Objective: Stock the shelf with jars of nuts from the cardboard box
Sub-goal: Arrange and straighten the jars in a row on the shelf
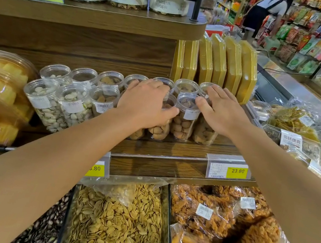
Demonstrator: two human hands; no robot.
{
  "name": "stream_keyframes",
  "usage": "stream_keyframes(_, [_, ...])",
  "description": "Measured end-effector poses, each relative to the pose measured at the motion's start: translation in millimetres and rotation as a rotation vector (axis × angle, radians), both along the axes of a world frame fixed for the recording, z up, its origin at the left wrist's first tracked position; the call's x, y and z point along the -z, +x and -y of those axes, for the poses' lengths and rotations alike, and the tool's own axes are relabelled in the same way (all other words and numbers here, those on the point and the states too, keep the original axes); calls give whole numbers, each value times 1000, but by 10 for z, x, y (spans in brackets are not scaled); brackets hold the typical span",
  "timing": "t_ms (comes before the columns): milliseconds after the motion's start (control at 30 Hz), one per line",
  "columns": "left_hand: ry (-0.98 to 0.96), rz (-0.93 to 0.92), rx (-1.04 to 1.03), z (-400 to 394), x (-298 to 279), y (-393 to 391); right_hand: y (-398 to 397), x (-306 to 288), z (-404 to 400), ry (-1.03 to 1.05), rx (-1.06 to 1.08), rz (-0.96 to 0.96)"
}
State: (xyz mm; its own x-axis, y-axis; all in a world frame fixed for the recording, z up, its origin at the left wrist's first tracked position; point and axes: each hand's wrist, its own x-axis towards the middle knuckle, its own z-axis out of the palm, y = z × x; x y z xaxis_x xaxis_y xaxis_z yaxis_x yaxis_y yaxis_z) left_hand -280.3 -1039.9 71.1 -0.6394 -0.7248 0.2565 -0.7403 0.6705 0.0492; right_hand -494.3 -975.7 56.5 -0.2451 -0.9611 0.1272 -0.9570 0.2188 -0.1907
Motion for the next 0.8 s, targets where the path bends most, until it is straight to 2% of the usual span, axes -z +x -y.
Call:
stream_keyframes(467, [34,-48,31,-38,-69,35,53,-66,-101,-33,15,-9])
stream_keyframes(533, [5,-90,60,-46,-86,109,98,-93,-166,-121,10,-25])
stream_keyframes(700, [-53,-109,36,-56,-25,464,339,-19,-362,-395,-203,-99])
stream_keyframes(800, [-73,-70,9,-83,36,534,336,103,-529,-558,-99,-67])
